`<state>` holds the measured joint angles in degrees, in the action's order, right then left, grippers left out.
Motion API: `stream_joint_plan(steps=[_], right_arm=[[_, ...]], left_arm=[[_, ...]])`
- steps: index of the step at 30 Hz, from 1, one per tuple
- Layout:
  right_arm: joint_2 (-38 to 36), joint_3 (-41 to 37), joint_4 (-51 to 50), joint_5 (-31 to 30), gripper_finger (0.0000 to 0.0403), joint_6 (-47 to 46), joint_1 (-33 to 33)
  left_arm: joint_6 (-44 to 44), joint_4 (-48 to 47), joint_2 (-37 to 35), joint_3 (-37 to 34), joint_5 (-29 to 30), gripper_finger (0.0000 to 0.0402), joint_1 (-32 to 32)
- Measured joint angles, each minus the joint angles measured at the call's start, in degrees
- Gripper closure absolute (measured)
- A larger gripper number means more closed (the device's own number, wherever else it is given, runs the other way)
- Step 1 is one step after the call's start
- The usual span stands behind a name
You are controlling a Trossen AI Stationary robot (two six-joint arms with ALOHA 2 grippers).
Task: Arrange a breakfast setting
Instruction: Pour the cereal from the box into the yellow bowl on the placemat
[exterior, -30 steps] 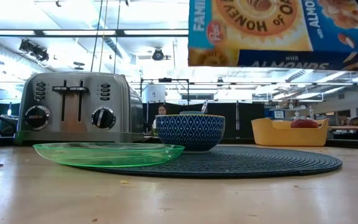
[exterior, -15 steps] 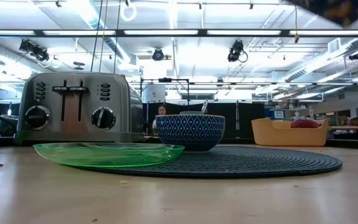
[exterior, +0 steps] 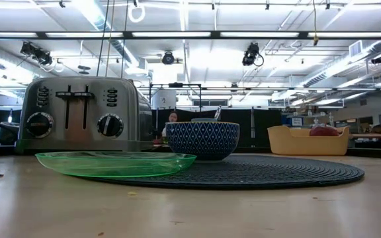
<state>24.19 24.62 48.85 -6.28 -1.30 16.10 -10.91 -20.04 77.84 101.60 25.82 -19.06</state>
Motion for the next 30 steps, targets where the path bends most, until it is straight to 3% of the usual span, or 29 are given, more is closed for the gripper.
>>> stream_joint_plan(steps=[5, 9, 14, 18, 24, 30], right_arm=[[12.80, 0.44, 16.28, 0.15, 0.0241, 0.43, 0.00], [20.16, 3.92, 21.16, 0.42, 0.0241, 1.71, -0.03], [25.61, 9.06, 20.89, 0.62, 0.0241, 3.83, -0.04], [27.90, 11.33, 20.66, 0.81, 0.0241, 4.87, -0.05], [30.46, 12.49, 21.70, -0.02, 0.0241, 7.08, -0.05], [31.96, 13.96, 21.96, -1.56, 0.0241, 9.24, -0.04]], left_arm=[[1.68, 2.35, 4.01, -0.02, -4.75, 0.0144, 3.72], [4.74, 7.46, 7.44, -0.02, -9.20, 0.0094, 6.05], [6.01, 14.74, 11.09, -0.02, -14.41, 0.0084, 7.15], [5.66, 19.43, 12.39, -0.02, -14.51, 0.0084, 7.39], [2.73, 27.58, 12.94, -0.02, -13.41, 0.0119, 7.44], [2.61, 30.38, 12.96, -0.02, -9.20, 0.0227, 7.66]])
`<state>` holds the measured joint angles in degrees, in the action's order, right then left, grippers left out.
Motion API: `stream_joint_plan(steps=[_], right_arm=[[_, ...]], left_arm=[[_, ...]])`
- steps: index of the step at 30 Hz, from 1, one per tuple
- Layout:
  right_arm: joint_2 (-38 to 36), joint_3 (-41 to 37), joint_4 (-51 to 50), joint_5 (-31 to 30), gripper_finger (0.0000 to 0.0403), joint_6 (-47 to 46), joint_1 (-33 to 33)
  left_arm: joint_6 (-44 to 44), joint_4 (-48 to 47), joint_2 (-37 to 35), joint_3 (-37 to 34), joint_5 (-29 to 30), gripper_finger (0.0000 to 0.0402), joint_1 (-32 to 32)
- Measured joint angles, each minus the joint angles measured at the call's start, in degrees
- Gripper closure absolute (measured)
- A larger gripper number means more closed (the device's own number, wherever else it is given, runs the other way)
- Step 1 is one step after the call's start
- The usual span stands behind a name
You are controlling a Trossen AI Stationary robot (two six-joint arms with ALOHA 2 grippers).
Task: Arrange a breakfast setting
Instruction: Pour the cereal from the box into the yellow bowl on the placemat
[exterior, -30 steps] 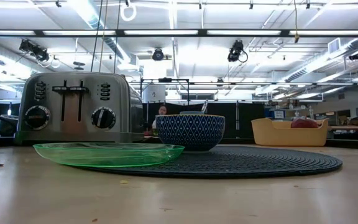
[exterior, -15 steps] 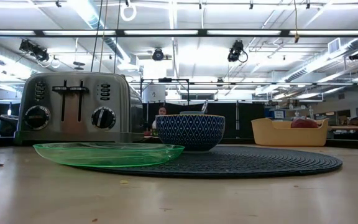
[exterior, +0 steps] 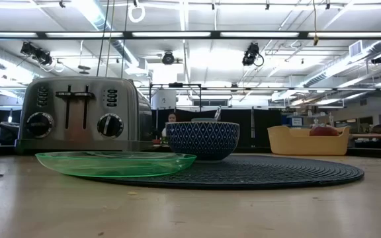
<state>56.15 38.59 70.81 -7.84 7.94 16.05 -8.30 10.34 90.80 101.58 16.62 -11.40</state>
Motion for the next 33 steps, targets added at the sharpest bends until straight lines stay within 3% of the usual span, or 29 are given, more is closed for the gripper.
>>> stream_joint_plan(steps=[5, 11, 20, 26, 33], right_arm=[[0.80, 0.02, -0.47, -3.19, 0.0230, 0.69, 0.00], [-0.71, -0.11, -8.65, -3.68, 0.0160, 1.31, 0.01], [-7.95, -0.08, -30.67, -8.12, 0.0044, 0.86, 4.27], [-11.11, -0.08, -41.88, -16.26, 0.0029, -1.41, 9.21], [-9.31, 1.40, -42.43, -32.88, 0.0037, -1.75, 18.28]], left_arm=[[-0.22, 0.81, -0.08, 0.00, 0.40, 0.0307, 0.76], [0.04, -0.49, -1.19, 0.00, -0.18, 0.0307, 1.26], [2.57, -19.61, -10.23, 0.00, -3.01, 0.0304, 1.60], [1.58, -35.21, -16.13, 0.00, -7.39, 0.0306, -0.08], [-1.66, -47.86, -17.67, 0.00, -8.05, 0.0306, -9.20]])
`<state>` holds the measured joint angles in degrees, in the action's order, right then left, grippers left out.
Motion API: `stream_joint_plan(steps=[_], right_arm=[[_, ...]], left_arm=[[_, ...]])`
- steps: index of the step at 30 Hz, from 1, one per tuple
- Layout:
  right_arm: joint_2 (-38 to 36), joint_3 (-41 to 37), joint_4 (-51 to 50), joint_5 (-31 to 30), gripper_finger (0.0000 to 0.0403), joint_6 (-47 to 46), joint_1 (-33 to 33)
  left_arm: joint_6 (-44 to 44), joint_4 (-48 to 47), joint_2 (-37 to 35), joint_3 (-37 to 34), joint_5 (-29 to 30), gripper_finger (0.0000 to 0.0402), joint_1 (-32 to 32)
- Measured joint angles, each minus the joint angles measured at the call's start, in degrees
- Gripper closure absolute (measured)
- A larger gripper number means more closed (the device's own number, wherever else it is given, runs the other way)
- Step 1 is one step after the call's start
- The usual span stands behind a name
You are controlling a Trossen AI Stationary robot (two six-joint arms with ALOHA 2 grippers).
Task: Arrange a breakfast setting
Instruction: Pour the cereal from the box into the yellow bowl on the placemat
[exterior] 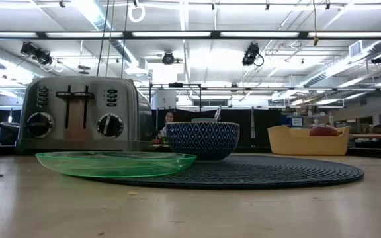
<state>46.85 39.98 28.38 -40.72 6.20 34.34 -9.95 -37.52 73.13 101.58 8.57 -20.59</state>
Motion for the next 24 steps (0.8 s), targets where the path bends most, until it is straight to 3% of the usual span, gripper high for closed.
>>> stream_joint_plan(steps=[6, 15, 24], right_arm=[[9.02, 11.04, -0.19, -10.96, 0.0038, 6.13, 4.22], [26.53, 31.60, 0.25, -20.21, 0.0038, 12.27, 4.28], [42.81, 47.79, 0.31, -30.67, 0.0038, 15.02, 2.62]], left_arm=[[-0.21, -2.26, -0.95, -4.27, 6.01, 0.0306, -10.18], [-6.74, 7.24, -15.24, -28.64, 14.51, 0.0306, -26.75], [-12.57, 7.65, -28.71, -46.77, 19.59, 0.0306, -44.93]])
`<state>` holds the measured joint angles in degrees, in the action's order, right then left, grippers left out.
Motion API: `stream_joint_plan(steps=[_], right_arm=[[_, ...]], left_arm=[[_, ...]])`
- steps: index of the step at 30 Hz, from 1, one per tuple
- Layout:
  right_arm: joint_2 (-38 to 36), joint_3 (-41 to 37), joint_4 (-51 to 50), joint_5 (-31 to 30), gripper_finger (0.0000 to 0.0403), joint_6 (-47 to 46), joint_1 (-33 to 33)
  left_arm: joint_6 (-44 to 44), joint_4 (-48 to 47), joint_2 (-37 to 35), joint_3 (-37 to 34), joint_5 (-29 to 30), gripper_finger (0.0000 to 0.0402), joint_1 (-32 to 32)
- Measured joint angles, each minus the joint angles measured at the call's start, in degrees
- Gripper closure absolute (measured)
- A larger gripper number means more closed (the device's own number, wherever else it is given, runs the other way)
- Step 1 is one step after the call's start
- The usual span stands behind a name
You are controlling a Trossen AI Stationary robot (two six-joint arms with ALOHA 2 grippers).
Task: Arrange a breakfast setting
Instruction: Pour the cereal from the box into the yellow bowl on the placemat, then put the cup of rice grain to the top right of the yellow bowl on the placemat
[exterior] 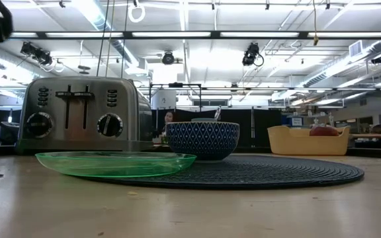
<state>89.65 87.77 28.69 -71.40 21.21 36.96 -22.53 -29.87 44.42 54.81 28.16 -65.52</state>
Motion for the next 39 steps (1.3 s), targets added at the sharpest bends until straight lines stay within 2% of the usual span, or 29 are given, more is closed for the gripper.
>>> stream_joint_plan(steps=[5, 10, 17, 21, 26, 29, 39], right_arm=[[6.60, 6.42, 0.00, -3.93, 0.0038, 0.02, -1.59], [10.68, 10.59, 0.44, -6.60, 0.0038, -0.42, -2.44], [12.15, 11.45, 1.64, -12.44, 0.0038, -0.55, -2.43], [12.38, 11.45, 2.12, -13.47, 0.0038, -0.59, -2.42], [12.45, 11.45, 2.16, -14.33, 0.0038, -0.66, -2.69], [12.45, 11.45, 2.63, -14.39, 0.0038, -0.69, -2.90], [12.43, 11.45, 2.38, -14.49, 0.0036, -3.90, -1.84]], left_arm=[[-2.48, -0.25, -5.04, -8.10, 4.97, 0.0306, -8.63], [-2.55, 1.43, -7.92, -13.20, 9.15, 0.0306, -13.27], [-5.37, 2.39, -8.05, -18.70, 9.31, 0.0306, -17.65], [-6.26, 5.88, -8.09, -21.45, 9.56, 0.0306, -19.51], [-7.12, 5.77, -8.11, -21.93, 9.22, 0.0301, -20.98], [-7.27, 5.44, -8.11, -21.93, 9.16, 0.0283, -21.40], [-8.35, 4.02, -8.22, -18.95, 4.12, 0.0181, -21.50]])
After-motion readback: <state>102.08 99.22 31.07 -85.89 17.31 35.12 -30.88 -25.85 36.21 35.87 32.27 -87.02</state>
